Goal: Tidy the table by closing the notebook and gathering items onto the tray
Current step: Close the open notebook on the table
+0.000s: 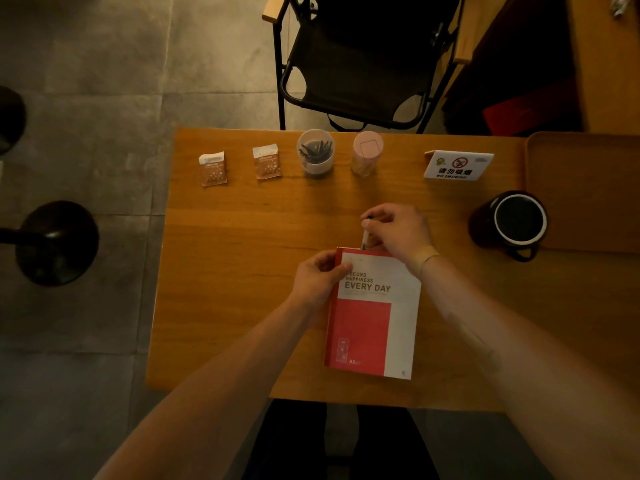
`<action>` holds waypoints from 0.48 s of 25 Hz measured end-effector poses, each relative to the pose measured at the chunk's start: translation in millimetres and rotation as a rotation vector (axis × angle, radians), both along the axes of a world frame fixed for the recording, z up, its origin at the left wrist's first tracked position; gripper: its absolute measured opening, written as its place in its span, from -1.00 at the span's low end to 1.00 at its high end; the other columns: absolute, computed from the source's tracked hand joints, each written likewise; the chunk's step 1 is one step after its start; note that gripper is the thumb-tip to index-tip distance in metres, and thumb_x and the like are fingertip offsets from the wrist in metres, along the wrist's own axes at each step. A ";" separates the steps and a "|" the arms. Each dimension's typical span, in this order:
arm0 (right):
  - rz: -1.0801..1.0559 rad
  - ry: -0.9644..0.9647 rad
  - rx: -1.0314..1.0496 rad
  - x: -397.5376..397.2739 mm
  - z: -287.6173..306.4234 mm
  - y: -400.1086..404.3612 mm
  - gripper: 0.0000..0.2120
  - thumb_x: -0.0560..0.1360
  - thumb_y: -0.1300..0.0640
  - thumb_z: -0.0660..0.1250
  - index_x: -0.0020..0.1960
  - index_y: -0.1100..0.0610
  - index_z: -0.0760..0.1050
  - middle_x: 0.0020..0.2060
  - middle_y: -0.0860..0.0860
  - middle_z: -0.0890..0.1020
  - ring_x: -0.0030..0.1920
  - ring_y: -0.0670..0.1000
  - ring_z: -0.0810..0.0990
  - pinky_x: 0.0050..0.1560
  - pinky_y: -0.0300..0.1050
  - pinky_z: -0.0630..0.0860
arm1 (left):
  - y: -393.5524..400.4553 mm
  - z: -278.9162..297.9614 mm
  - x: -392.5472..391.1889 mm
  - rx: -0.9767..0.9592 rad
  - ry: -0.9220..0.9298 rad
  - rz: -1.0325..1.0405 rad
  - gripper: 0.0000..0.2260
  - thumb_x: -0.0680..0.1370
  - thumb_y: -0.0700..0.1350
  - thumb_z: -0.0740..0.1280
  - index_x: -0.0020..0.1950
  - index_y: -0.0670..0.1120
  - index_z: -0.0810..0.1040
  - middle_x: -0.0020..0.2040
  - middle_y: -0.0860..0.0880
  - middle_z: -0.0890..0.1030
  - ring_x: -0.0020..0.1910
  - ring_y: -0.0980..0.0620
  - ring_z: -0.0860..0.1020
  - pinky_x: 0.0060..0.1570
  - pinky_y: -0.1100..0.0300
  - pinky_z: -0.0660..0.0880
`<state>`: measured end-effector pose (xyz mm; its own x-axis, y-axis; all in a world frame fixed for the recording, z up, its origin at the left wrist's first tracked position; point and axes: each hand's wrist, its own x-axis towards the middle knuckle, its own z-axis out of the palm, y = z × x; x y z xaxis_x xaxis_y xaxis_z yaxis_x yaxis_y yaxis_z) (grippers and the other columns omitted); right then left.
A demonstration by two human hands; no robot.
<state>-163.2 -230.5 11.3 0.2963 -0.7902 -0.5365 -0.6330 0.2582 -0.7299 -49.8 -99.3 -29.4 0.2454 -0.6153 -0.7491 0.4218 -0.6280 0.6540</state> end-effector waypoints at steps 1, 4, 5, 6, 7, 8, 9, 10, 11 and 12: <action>0.021 0.016 -0.008 2.2 0.2 0.5 -0.93 0.51 0.08 0.40 -0.03 0.02 0.65 -0.23 -0.03 0.70 -0.27 -0.06 0.70 -0.08 0.01 0.68 | 0.9 -0.9 -1.2 0.003 0.023 0.032 -0.75 0.51 -0.17 0.45 0.17 -0.11 0.59 0.03 -0.11 0.70 -0.06 -0.07 0.70 -0.09 -0.04 0.65; 0.096 0.068 -0.025 6.9 1.2 1.4 -0.97 0.47 0.06 0.43 -0.10 -0.03 0.66 -0.25 -0.05 0.70 -0.24 -0.07 0.70 -0.05 0.03 0.67 | 3.0 -2.8 -3.2 -0.003 0.061 0.069 -0.76 0.50 -0.16 0.46 0.15 -0.09 0.60 -0.01 -0.08 0.72 -0.08 -0.08 0.71 -0.18 0.02 0.65; 0.105 0.076 -0.023 7.7 1.4 2.4 -0.98 0.46 0.05 0.44 -0.12 -0.04 0.66 -0.26 -0.05 0.71 -0.23 -0.07 0.69 -0.05 0.03 0.67 | 3.6 -3.3 -3.2 -0.009 0.073 0.076 -0.76 0.49 -0.16 0.46 0.15 -0.09 0.60 -0.01 -0.08 0.72 -0.07 -0.09 0.71 -0.19 0.02 0.65; 0.111 0.080 -0.023 8.4 1.7 3.7 -0.98 0.45 0.04 0.45 -0.13 -0.05 0.66 -0.27 -0.07 0.71 -0.24 -0.08 0.69 -0.05 0.02 0.67 | 4.0 -3.6 -3.1 -0.018 0.082 0.082 -0.76 0.49 -0.15 0.47 0.14 -0.09 0.61 -0.01 -0.09 0.72 -0.07 -0.10 0.71 -0.18 0.01 0.65; 0.121 0.084 -0.026 9.7 2.2 5.2 -0.98 0.45 0.04 0.45 -0.14 -0.05 0.66 -0.28 -0.09 0.70 -0.24 -0.10 0.68 -0.06 0.00 0.66 | 3.8 -3.6 -3.0 -0.026 0.091 0.088 -0.77 0.49 -0.15 0.47 0.14 -0.09 0.62 -0.02 -0.10 0.72 -0.06 -0.12 0.70 -0.15 -0.02 0.65; 0.134 0.087 -0.032 11.0 2.4 6.8 -0.98 0.44 0.04 0.45 -0.15 -0.06 0.66 -0.28 -0.11 0.70 -0.24 -0.12 0.67 -0.07 -0.02 0.66 | 3.6 -3.4 -3.0 -0.030 0.105 0.092 -0.77 0.49 -0.16 0.47 0.13 -0.09 0.62 -0.02 -0.11 0.72 -0.05 -0.13 0.70 -0.13 -0.05 0.65; 0.142 0.090 -0.038 12.6 2.6 8.0 -0.99 0.44 0.04 0.46 -0.16 -0.06 0.66 -0.28 -0.12 0.70 -0.24 -0.13 0.66 -0.09 -0.05 0.64 | 3.0 -3.2 -3.5 -0.031 0.120 0.092 -0.77 0.49 -0.16 0.47 0.14 -0.10 0.62 -0.02 -0.11 0.72 -0.05 -0.14 0.70 -0.12 -0.06 0.65; 0.143 0.092 -0.043 14.4 2.9 9.0 -0.99 0.43 0.04 0.46 -0.16 -0.06 0.66 -0.27 -0.12 0.70 -0.22 -0.13 0.66 -0.10 -0.08 0.63 | 2.7 -3.1 -4.5 -0.031 0.130 0.092 -0.77 0.50 -0.16 0.46 0.14 -0.10 0.62 -0.03 -0.11 0.72 -0.05 -0.14 0.70 -0.13 -0.04 0.65; 0.137 0.093 -0.049 16.0 3.6 10.1 -0.98 0.43 0.04 0.46 -0.16 -0.06 0.67 -0.26 -0.10 0.70 -0.21 -0.12 0.66 -0.12 -0.10 0.62 | 2.4 -2.7 -5.4 -0.033 0.133 0.094 -0.77 0.50 -0.16 0.46 0.15 -0.11 0.62 -0.03 -0.11 0.72 -0.05 -0.15 0.70 -0.14 -0.02 0.65; 0.128 0.095 -0.056 17.2 4.1 11.7 -0.98 0.43 0.04 0.46 -0.16 -0.05 0.68 -0.24 -0.09 0.71 -0.19 -0.11 0.66 -0.13 -0.12 0.61 | 2.4 -2.1 -6.1 -0.036 0.131 0.098 -0.77 0.50 -0.16 0.46 0.15 -0.12 0.62 -0.03 -0.12 0.72 -0.06 -0.15 0.70 -0.16 0.00 0.65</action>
<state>-146.0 -218.8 15.4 0.3468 -0.7784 -0.5233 -0.7248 0.1318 -0.6763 -55.9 -96.9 -31.5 0.2068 -0.6201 -0.7568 0.5631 -0.5571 0.6104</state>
